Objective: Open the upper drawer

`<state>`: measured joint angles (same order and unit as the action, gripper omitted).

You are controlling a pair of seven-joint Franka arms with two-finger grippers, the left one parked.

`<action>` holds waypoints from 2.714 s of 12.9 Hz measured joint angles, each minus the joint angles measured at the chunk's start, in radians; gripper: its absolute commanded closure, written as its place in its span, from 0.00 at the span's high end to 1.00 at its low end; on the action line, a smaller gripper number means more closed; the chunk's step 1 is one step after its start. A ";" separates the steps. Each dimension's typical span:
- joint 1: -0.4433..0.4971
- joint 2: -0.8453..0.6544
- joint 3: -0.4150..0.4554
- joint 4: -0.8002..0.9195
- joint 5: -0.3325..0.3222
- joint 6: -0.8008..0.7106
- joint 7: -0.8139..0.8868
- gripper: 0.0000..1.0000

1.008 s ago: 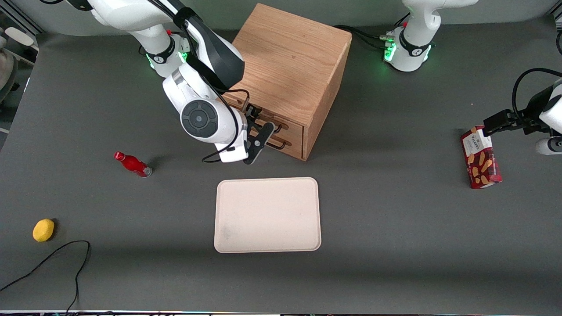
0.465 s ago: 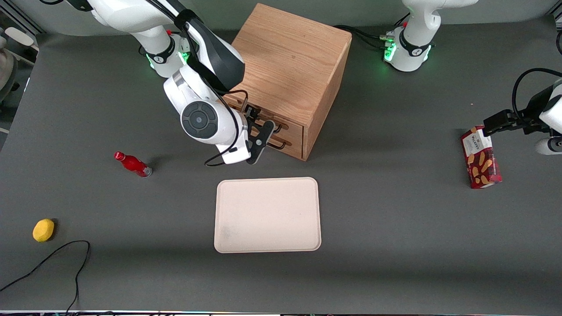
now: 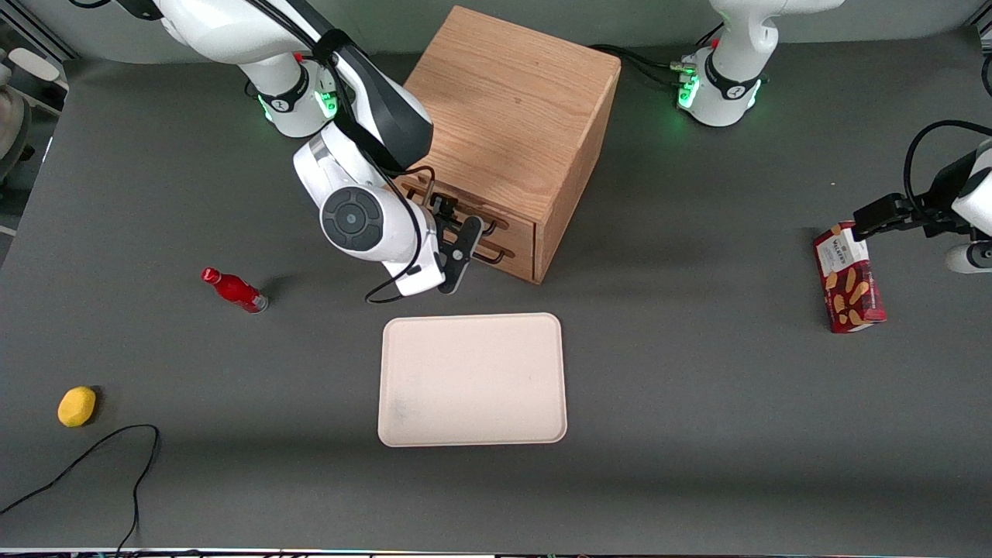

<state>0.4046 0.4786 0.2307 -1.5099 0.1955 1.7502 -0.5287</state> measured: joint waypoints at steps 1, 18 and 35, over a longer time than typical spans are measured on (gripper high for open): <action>0.000 0.000 -0.001 -0.001 0.000 0.001 -0.003 1.00; -0.059 0.000 -0.014 0.006 0.000 0.052 -0.013 1.00; -0.086 0.000 -0.014 0.008 0.000 0.113 -0.018 1.00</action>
<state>0.3190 0.4785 0.2165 -1.5018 0.1950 1.8633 -0.5466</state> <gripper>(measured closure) 0.000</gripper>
